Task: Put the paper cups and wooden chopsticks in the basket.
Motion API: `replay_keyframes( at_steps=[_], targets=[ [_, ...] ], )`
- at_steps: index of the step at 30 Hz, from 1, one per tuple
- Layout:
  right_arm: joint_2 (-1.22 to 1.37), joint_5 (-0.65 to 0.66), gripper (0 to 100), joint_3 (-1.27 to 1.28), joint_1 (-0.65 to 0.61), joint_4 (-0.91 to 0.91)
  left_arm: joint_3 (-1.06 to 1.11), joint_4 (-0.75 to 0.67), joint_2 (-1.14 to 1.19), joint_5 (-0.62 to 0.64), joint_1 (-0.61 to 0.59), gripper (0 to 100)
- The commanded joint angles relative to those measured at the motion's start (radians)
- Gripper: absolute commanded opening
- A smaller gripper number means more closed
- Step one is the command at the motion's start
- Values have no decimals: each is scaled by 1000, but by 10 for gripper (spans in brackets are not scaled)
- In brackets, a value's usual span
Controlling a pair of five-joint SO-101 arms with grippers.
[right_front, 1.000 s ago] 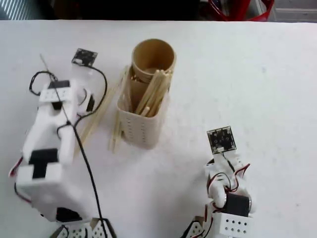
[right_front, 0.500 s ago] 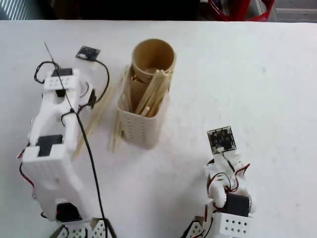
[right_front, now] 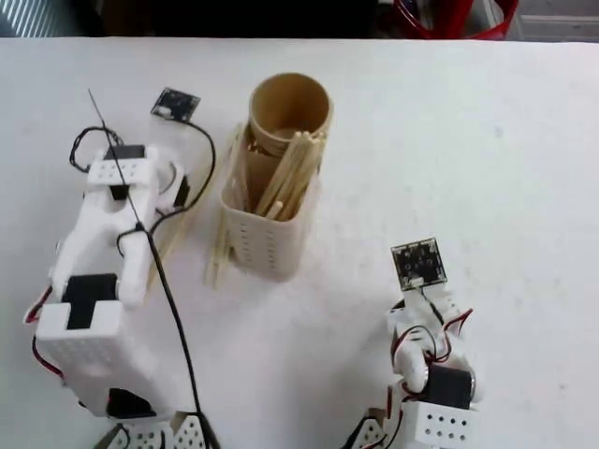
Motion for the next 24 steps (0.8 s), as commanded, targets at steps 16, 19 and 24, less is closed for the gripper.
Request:
replay_keyframes(
  at_steps=[16, 19, 24],
  targets=[
    [-2, -2, 18, 9, 1, -12, -419, 364, 334, 54, -22, 50],
    [-2, -2, 18, 9, -1, -12, -479, 405, 375, 54, -28, 22],
    [-2, -2, 18, 9, -1, -12, -482, 405, 384, 51, -30, 23]
  ],
)
